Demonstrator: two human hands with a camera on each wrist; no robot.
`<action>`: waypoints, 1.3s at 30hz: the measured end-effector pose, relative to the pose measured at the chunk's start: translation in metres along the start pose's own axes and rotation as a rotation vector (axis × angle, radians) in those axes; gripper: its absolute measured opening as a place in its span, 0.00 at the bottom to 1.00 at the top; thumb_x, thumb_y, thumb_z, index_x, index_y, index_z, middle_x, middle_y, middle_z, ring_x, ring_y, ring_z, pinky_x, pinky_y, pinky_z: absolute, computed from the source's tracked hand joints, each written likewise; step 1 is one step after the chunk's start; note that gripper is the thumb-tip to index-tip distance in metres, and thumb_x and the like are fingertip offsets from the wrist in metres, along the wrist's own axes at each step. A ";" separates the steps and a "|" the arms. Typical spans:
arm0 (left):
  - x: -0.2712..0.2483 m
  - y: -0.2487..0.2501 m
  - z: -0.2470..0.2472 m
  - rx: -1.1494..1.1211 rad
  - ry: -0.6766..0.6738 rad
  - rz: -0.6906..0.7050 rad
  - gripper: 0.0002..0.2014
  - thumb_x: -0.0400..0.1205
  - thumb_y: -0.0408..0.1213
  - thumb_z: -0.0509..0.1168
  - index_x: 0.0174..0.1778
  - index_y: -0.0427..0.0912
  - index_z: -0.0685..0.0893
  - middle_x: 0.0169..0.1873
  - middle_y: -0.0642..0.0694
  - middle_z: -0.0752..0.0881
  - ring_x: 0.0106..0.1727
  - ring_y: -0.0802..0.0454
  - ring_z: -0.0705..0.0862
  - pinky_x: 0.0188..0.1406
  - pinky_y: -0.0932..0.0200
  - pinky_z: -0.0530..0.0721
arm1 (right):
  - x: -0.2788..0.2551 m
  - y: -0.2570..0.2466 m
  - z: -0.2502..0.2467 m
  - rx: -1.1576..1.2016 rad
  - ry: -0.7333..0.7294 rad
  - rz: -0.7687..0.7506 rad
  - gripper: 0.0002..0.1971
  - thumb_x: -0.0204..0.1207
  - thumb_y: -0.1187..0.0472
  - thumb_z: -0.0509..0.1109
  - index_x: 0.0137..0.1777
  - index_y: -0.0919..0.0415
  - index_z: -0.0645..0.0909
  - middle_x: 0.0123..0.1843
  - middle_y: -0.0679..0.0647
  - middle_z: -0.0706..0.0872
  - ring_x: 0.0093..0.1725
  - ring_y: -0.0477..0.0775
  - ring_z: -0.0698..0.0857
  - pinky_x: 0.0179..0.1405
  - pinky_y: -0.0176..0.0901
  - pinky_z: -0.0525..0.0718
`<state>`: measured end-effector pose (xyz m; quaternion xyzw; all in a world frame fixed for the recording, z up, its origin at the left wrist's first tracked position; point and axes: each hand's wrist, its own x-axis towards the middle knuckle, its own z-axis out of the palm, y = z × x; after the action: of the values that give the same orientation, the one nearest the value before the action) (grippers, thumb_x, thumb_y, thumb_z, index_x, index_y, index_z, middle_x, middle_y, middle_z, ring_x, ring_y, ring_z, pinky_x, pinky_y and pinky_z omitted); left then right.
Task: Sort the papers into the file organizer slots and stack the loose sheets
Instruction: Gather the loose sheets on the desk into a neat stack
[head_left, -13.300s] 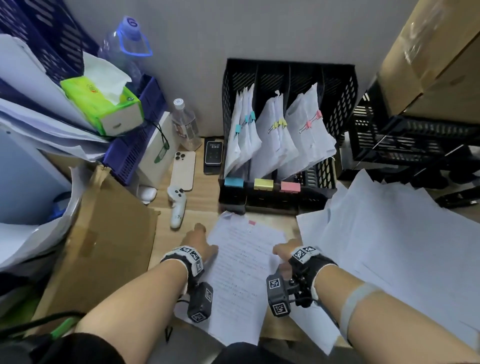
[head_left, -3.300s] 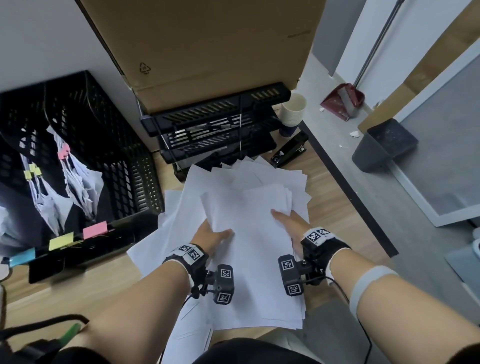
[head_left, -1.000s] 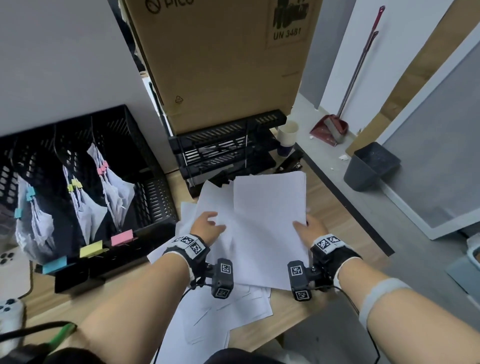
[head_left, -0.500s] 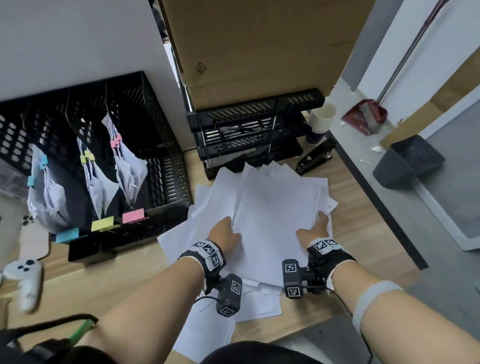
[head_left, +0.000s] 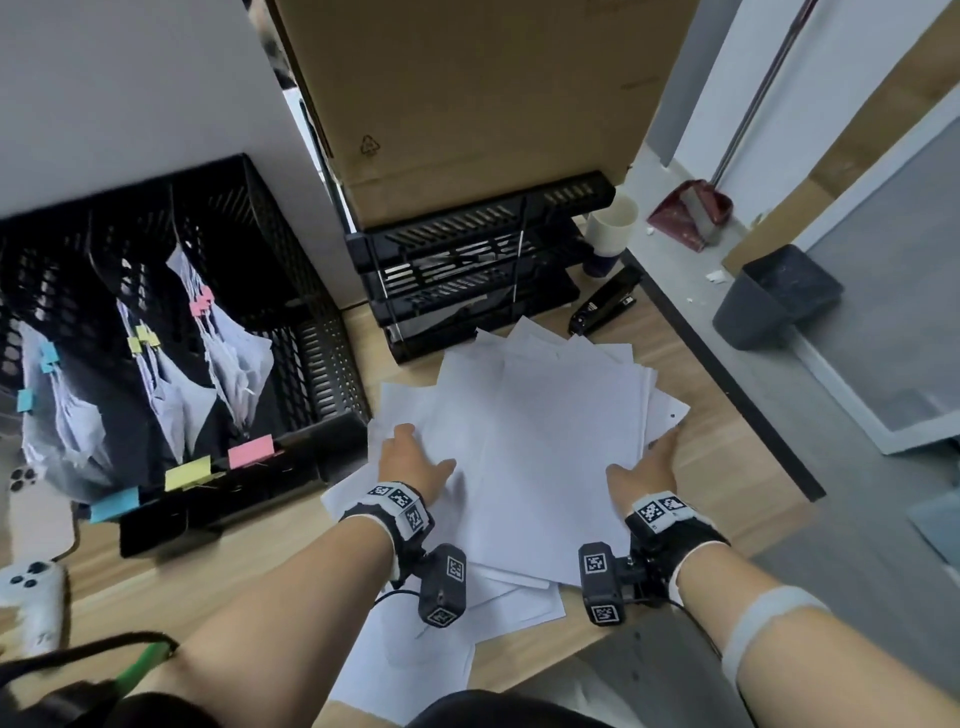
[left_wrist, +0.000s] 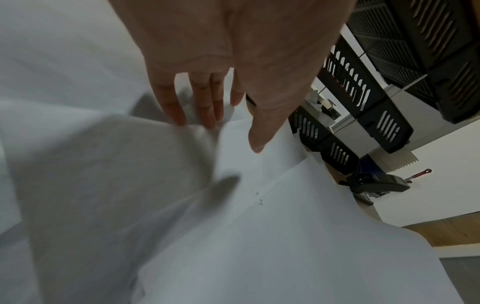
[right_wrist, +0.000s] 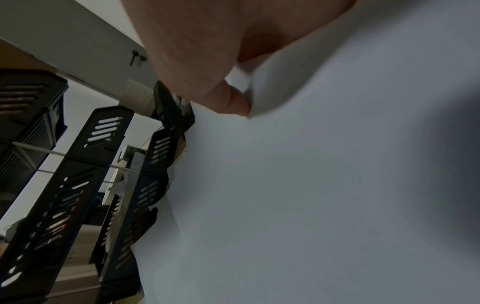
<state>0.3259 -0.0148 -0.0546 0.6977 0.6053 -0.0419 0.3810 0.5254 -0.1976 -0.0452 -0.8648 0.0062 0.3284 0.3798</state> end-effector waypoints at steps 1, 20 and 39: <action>0.001 0.000 0.004 0.018 -0.010 -0.003 0.40 0.75 0.45 0.77 0.79 0.37 0.66 0.72 0.34 0.77 0.74 0.38 0.76 0.73 0.49 0.76 | 0.001 0.005 -0.003 -0.007 0.021 0.020 0.45 0.69 0.66 0.64 0.83 0.48 0.44 0.78 0.57 0.71 0.68 0.65 0.80 0.70 0.57 0.78; 0.005 0.040 0.027 0.157 -0.185 0.001 0.28 0.77 0.51 0.74 0.63 0.35 0.76 0.51 0.42 0.82 0.48 0.41 0.80 0.48 0.53 0.79 | 0.005 0.054 -0.019 -0.321 -0.302 -0.043 0.25 0.72 0.69 0.56 0.68 0.55 0.75 0.66 0.55 0.83 0.65 0.58 0.83 0.68 0.51 0.81; 0.009 0.068 0.031 -0.116 -0.183 0.291 0.09 0.78 0.37 0.70 0.54 0.44 0.88 0.47 0.43 0.90 0.50 0.40 0.89 0.47 0.54 0.85 | 0.013 0.054 -0.029 -0.300 -0.094 0.042 0.32 0.59 0.49 0.65 0.66 0.58 0.78 0.63 0.57 0.83 0.60 0.61 0.84 0.62 0.56 0.85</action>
<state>0.4001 -0.0237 -0.0485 0.7481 0.4622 -0.0147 0.4760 0.5378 -0.2520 -0.0735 -0.8951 -0.0426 0.3738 0.2395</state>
